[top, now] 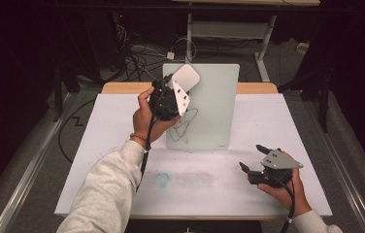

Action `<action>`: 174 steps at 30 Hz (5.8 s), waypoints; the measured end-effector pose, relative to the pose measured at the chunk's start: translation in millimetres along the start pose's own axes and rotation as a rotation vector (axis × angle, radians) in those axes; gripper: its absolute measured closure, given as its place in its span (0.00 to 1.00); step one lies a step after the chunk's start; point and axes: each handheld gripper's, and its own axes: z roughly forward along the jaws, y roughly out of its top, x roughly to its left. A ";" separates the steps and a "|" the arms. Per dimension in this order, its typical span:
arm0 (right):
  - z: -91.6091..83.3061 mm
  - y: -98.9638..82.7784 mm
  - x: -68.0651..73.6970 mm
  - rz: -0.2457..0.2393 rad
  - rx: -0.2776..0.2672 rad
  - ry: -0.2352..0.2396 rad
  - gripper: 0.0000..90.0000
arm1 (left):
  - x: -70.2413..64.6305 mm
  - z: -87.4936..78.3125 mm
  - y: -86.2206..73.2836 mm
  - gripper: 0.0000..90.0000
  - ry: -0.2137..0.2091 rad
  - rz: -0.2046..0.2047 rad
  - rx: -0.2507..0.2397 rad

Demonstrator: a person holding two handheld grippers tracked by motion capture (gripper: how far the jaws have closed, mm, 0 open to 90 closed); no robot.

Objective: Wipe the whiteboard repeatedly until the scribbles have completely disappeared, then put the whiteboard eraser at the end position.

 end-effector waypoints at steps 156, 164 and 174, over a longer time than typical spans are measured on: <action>3.5 0.1 2.1 -0.013 0.016 0.002 0.24 | -82.7 -13.3 -91.1 0.31 -0.143 0.214 0.143; 1.9 -1.4 3.9 -0.019 0.018 0.003 0.24 | -88.8 -12.6 -93.3 0.31 -0.158 0.235 0.159; 3.2 -0.6 6.1 -0.022 0.020 0.010 0.24 | -108.3 -12.5 -100.1 0.31 -0.189 0.336 0.212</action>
